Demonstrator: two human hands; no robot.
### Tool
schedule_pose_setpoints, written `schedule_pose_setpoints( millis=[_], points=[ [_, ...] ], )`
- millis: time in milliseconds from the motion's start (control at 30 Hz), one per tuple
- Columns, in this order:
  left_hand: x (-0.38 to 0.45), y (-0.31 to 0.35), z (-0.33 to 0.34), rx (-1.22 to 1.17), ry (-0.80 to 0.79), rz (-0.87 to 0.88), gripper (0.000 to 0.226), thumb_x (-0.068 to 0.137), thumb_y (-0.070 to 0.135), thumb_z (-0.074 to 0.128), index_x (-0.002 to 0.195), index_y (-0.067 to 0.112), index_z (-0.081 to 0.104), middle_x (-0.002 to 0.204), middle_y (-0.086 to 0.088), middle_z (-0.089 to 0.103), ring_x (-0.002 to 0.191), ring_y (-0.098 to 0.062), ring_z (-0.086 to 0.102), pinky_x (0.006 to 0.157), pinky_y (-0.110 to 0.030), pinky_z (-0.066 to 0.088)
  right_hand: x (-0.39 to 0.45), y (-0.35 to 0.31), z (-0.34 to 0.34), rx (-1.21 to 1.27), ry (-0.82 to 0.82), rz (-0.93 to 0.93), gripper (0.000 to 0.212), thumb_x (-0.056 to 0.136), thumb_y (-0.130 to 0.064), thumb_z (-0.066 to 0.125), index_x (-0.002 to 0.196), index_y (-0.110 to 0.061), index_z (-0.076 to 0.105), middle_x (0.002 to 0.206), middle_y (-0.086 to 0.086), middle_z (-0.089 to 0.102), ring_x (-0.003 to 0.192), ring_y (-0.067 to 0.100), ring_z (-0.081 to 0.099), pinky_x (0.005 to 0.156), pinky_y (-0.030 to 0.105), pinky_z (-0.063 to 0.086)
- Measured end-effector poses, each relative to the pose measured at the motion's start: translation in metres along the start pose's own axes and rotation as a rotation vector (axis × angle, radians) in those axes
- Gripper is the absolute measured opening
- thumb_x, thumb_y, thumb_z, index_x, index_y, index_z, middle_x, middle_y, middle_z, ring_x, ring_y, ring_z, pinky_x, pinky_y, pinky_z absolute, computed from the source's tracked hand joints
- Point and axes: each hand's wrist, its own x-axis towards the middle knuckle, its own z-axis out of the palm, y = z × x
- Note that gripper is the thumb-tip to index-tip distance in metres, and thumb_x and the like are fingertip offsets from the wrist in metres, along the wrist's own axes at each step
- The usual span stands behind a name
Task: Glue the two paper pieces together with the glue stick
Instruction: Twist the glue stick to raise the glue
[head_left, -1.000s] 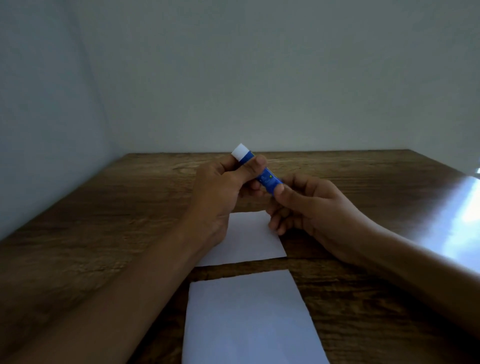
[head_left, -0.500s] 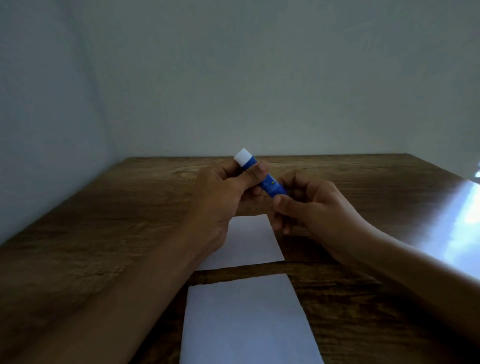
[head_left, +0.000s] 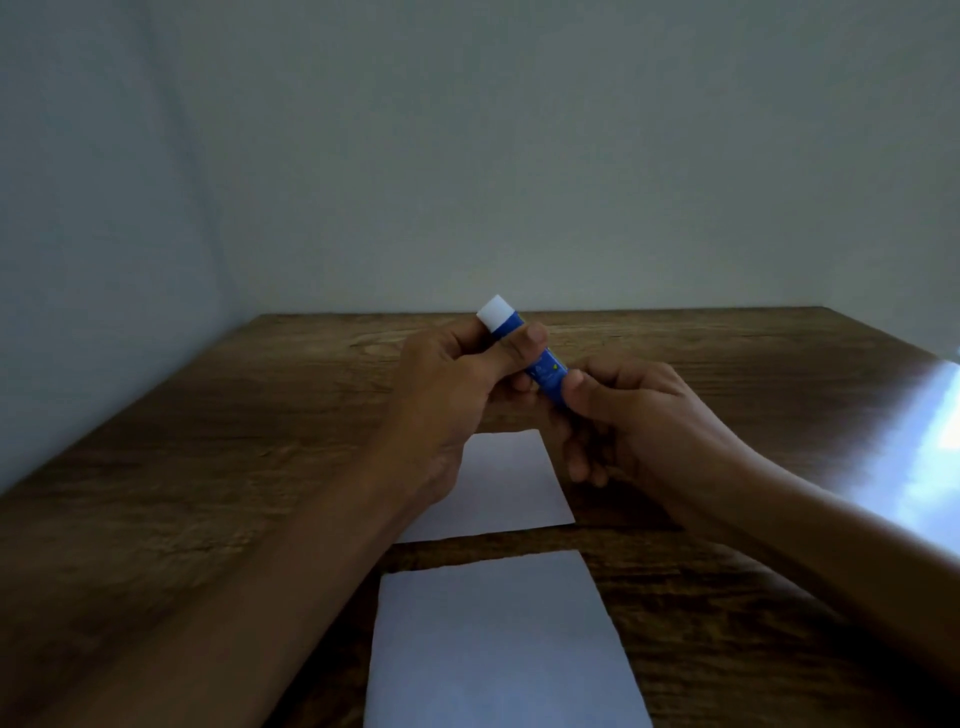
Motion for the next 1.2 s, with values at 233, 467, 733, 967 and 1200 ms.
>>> schedule_pose_setpoints(
  millis=[233, 467, 733, 967, 1200],
  points=[
    [-0.0002, 0.0004, 0.0000, 0.000, 0.016, -0.004, 0.028, 0.053, 0.031, 0.067, 0.074, 0.013, 0.068, 0.052, 0.003, 0.061, 0.048, -0.005, 0.057, 0.053, -0.018, 0.051, 0.0014, 0.0027, 0.0016, -0.085, 0.060, -0.056, 0.012, 0.080, -0.014, 0.064, 0.091, -0.013, 0.058, 0.055, -0.001, 0.063, 0.051, 0.012, 0.060, 0.049, 0.024, 0.048],
    [-0.0001, 0.0023, 0.0013, 0.031, 0.019, -0.004, 0.028, 0.054, 0.033, 0.067, 0.075, 0.014, 0.068, 0.054, 0.005, 0.061, 0.051, -0.004, 0.056, 0.057, -0.020, 0.051, -0.0016, -0.0020, 0.0006, 0.062, -0.018, 0.032, 0.019, 0.091, -0.023, 0.049, 0.081, -0.011, 0.059, 0.065, 0.007, 0.060, 0.051, 0.017, 0.056, 0.044, 0.024, 0.044],
    [-0.0009, 0.0027, 0.0005, 0.032, 0.011, -0.003, 0.027, 0.052, 0.033, 0.067, 0.073, 0.015, 0.068, 0.050, 0.006, 0.061, 0.050, -0.005, 0.056, 0.055, -0.018, 0.051, -0.0003, -0.0016, -0.0008, 0.080, -0.024, 0.033, 0.021, 0.092, -0.021, 0.047, 0.081, -0.010, 0.061, 0.063, 0.008, 0.061, 0.050, 0.017, 0.058, 0.043, 0.023, 0.045],
    [-0.0008, 0.0019, -0.0001, 0.027, 0.019, -0.014, 0.027, 0.050, 0.034, 0.068, 0.072, 0.016, 0.069, 0.052, 0.005, 0.064, 0.050, -0.004, 0.058, 0.054, -0.019, 0.050, -0.0007, -0.0016, 0.0042, 0.016, -0.023, 0.012, 0.026, 0.071, -0.027, 0.062, 0.090, -0.009, 0.059, 0.061, 0.003, 0.062, 0.054, 0.015, 0.059, 0.049, 0.024, 0.048],
    [-0.0003, 0.0022, -0.0012, 0.011, 0.020, -0.002, 0.025, 0.052, 0.035, 0.069, 0.067, 0.016, 0.070, 0.058, -0.003, 0.061, 0.049, -0.007, 0.056, 0.055, -0.022, 0.051, -0.0026, -0.0041, 0.0059, 0.087, -0.067, 0.056, 0.027, 0.083, -0.032, 0.053, 0.085, -0.006, 0.059, 0.066, 0.006, 0.062, 0.051, 0.017, 0.058, 0.045, 0.023, 0.048]
  ],
)
